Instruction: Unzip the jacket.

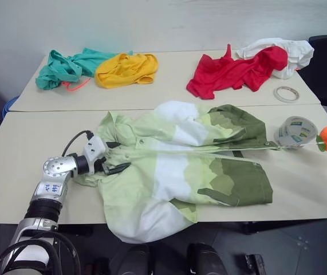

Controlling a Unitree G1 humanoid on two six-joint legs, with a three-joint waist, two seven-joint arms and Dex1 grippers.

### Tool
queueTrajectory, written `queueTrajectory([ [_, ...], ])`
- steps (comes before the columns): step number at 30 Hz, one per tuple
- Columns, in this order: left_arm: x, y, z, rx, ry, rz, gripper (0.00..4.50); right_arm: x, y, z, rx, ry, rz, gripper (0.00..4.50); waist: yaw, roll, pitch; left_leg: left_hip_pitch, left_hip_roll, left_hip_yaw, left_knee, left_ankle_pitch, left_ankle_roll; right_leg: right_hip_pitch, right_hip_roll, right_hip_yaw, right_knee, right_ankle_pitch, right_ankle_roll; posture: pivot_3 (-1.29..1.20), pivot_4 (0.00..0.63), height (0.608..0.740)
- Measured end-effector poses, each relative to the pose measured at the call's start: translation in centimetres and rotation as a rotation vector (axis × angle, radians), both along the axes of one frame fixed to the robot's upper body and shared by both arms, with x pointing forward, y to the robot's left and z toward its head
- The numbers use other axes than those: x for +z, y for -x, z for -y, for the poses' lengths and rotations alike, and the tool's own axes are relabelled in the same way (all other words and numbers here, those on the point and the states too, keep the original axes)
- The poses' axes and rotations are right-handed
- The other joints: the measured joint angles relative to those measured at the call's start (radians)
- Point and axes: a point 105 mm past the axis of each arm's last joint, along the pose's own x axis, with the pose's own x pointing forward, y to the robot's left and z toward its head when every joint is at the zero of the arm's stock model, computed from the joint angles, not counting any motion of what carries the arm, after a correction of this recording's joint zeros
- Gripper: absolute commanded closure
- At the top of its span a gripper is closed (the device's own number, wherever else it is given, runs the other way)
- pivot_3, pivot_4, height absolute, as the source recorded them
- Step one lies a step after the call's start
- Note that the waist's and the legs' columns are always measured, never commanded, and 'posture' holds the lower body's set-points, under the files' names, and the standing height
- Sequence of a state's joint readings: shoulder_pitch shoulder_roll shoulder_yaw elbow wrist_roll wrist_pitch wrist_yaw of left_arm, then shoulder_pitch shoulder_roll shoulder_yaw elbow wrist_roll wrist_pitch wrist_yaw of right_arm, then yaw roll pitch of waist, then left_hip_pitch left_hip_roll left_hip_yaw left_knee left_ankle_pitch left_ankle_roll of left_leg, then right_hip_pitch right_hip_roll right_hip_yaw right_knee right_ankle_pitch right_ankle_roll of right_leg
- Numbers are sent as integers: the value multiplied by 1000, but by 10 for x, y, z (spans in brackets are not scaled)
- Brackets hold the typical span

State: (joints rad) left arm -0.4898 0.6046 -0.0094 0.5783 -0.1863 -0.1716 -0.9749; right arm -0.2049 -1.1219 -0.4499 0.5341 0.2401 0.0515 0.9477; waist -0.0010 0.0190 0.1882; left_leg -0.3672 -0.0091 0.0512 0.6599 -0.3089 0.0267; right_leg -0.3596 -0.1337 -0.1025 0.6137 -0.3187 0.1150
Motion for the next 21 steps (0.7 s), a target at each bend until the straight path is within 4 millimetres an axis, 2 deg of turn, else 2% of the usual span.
queueTrajectory([
  [1, 1, 2, -1, 7, 23, -14, 0, -2, 3, -5, 22, -19, -15, 3832, -1, 0, 0, -1, 1, 0, 0, -1, 0, 0, 1, 0, -1, 0, 0, 0, 150, 740],
  [6, 8, 22, -1, -23, 152, -113, 0, 2, 15, -20, 82, -86, 44, 2112, -2, -2, 1, -3, 1, 1, 0, -2, 0, -1, 2, 0, 1, 0, 0, 0, 150, 740],
  [9, 27, 40, -4, -69, 184, -119, 0, 25, 18, -37, 175, -113, 145, 1029, -2, -6, 4, -4, 2, 0, 0, -2, 0, -1, 2, 0, -2, 0, 0, 0, 150, 740],
  [12, 62, 59, -15, -108, 152, -58, 0, 58, 17, -76, 347, -150, 222, 42, -6, -7, 6, -3, 3, -1, 0, -3, -1, -1, 2, 6, -4, 0, 0, 0, 150, 740],
  [13, 73, 62, -18, -110, 136, -24, 0, 65, 17, -90, 408, -155, 230, 13, -3, -7, 5, -3, 3, -2, 0, -3, -1, -1, 2, 7, -4, 0, 0, 0, 150, 740],
  [15, 76, 68, -28, -71, 65, -6, 0, 67, 16, -123, 559, -133, 198, 13, -3, -7, 5, -2, 3, -2, 0, -5, -1, -1, 2, 8, -4, 0, -1, 0, 150, 740],
  [17, 61, 77, -40, -37, 7, -40, 0, 48, 17, -153, 715, -101, 105, 13, -3, -7, 5, -3, 3, -1, -1, -6, -1, -1, 2, 8, -6, 0, -1, 0, 150, 740],
  [21, 32, 101, -52, -13, -24, -100, 0, -4, 23, -195, 946, -162, -53, 13, 1, -10, 7, -6, 3, -2, -1, -8, 1, -2, 2, 8, -8, 0, -1, 0, 150, 740],
])
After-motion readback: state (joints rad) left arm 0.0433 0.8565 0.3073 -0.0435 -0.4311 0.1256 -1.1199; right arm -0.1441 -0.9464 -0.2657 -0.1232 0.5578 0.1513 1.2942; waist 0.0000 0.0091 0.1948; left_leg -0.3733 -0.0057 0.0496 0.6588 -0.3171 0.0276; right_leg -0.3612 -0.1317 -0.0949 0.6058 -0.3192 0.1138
